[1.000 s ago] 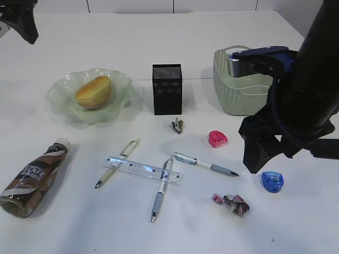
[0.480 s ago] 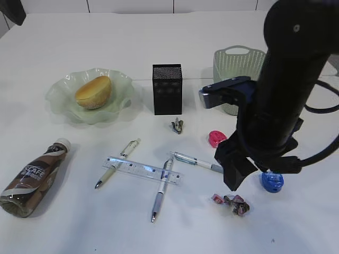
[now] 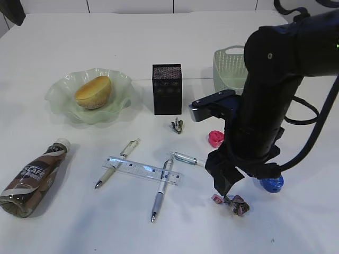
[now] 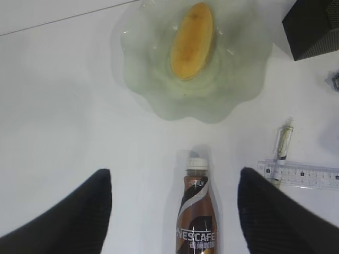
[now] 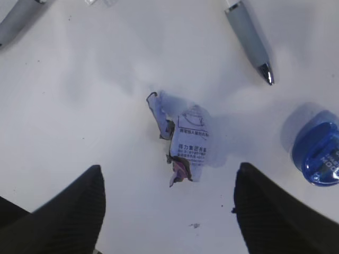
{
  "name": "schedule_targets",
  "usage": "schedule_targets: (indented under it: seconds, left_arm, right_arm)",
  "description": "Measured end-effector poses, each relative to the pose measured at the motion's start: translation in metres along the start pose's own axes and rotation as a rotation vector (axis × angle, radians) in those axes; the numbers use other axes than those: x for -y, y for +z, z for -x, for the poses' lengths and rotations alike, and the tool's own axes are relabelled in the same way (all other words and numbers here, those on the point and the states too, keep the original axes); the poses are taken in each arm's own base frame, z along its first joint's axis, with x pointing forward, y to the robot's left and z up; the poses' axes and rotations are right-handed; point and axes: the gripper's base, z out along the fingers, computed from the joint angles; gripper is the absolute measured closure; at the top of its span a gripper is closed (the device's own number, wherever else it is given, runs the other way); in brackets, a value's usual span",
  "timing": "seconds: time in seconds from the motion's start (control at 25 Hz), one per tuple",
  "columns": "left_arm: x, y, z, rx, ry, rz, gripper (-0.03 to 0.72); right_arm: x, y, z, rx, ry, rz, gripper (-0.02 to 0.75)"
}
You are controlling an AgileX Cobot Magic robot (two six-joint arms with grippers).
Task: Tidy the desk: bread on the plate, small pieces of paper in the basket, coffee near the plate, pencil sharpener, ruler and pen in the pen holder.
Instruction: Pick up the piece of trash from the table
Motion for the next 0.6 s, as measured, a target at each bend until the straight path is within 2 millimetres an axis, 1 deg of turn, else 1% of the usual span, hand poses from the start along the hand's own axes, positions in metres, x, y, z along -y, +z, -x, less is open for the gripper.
schedule_targets:
  seconds: [0.12, 0.2, 0.24, 0.32, 0.36, 0.6]
  left_arm:
    - [0.0, 0.0, 0.0, -0.002, 0.0, 0.0, 0.168]
    - [0.0, 0.0, 0.0, -0.002, 0.0, 0.0, 0.168]
    - [0.0, 0.0, 0.0, -0.002, 0.0, 0.0, 0.168]
    - [0.0, 0.0, 0.0, -0.002, 0.0, 0.0, 0.168]
    - [0.0, 0.0, 0.0, -0.002, 0.0, 0.0, 0.168]
    - [0.0, 0.0, 0.0, -0.002, 0.0, 0.0, 0.168]
  right_arm:
    - [0.001, 0.006, -0.001, 0.011, -0.021, -0.003, 0.152]
    - [0.001, 0.006, -0.001, 0.011, -0.021, -0.003, 0.152]
    - [0.001, 0.02, -0.008, 0.018, -0.033, -0.008, 0.152]
    - [0.002, 0.023, -0.01, 0.022, -0.036, -0.009, 0.152]
    - [0.002, 0.028, -0.011, 0.031, -0.037, -0.013, 0.152]
    - [0.003, 0.03, -0.009, 0.081, -0.063, -0.024, 0.152]
